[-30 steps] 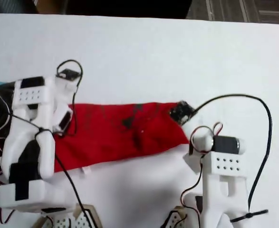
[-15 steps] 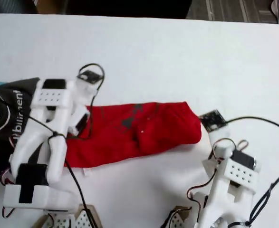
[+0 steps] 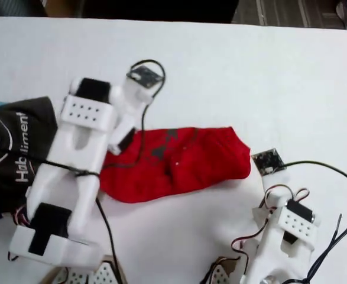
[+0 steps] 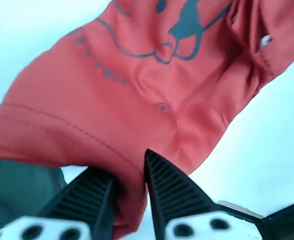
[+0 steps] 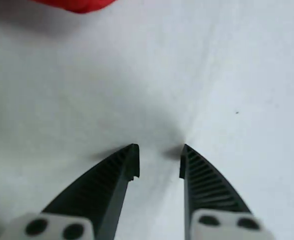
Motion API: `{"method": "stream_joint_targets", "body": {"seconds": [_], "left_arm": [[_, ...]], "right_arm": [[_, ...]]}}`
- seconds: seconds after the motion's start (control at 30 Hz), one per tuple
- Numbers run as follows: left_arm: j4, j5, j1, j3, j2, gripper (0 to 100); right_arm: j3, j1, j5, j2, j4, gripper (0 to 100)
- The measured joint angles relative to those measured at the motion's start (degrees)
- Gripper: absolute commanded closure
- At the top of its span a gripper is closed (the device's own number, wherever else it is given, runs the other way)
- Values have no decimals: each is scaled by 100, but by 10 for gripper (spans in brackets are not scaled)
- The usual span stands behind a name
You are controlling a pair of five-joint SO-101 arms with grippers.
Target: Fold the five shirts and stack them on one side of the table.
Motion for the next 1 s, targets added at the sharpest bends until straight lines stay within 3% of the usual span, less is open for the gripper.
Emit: {"method": "stream_joint_targets", "body": {"seconds": [0.37,0.53,0.83,1.0], "left_arm": [[-642,141,993,-26,18,976],[-905,158,1336,-237,633,976],[-607,185,1960,-2576,2514,976],[-264,571,2233,-4334,3684,976]], "right_arm": [[70,0,0,-35,-114,854],[70,0,0,-35,-114,854],[70,0,0,-35,-114,854],[70,0,0,-35,-114,854]]}}
